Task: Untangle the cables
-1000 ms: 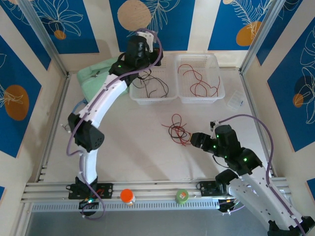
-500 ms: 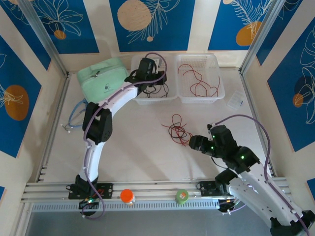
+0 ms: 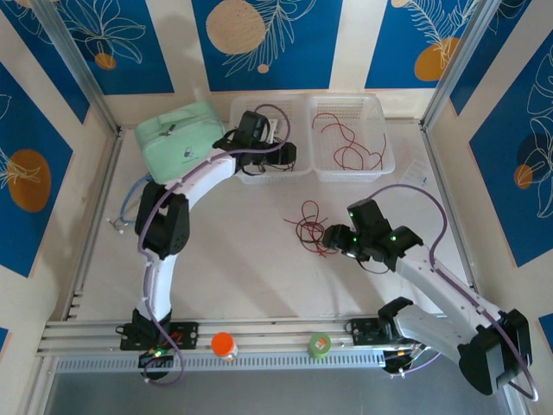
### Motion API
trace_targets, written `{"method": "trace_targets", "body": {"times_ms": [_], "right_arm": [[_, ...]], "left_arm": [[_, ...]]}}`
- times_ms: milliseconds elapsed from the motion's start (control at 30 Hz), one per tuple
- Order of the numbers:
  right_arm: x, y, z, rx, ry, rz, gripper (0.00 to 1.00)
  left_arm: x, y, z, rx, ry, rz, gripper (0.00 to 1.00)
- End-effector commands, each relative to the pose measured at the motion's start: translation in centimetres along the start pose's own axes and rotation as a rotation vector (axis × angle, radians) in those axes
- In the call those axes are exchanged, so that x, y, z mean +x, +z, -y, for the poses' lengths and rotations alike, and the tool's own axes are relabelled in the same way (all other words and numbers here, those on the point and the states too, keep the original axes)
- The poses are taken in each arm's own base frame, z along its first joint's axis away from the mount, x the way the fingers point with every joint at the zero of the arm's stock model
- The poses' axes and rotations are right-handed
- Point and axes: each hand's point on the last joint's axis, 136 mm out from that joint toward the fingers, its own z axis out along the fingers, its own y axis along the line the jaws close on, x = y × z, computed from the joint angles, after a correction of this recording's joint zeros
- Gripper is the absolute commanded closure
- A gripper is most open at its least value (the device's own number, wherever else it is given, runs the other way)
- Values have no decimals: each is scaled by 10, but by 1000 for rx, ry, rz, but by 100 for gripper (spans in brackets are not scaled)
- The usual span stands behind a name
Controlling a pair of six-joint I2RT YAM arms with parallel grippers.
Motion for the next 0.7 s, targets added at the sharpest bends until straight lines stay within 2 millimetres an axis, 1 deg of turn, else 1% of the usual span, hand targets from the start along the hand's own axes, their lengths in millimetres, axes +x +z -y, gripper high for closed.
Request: {"method": "trace_targets", "body": {"times_ms": [0, 100, 200, 300, 433, 467, 567, 667], "right_arm": [[-13, -3, -12, -6, -61, -3, 40], [-20, -1, -9, 54, -181, -26, 44], [-27, -2, -6, 107, -359, -60, 45], [-25, -4, -4, 126, -469, -110, 46], [-23, 2, -7, 86, -473, -138, 48], [-23, 6, -5, 98, -469, -148, 49], [-24, 17, 3, 133, -445, -194, 56], [-21, 28, 8, 157, -422, -233, 60]], "left_arm": [[-33, -66, 23, -49, 136, 60, 24], [-33, -99, 32, -96, 211, 71, 21], [-27, -131, 41, -131, 252, 76, 19], [-14, -159, 50, -138, 258, 66, 19], [11, -186, 60, -121, 234, 55, 19], [17, -191, 62, -112, 224, 59, 19], [34, -205, 69, -66, 200, 77, 19], [46, -220, 71, -46, 186, 90, 19]]}}
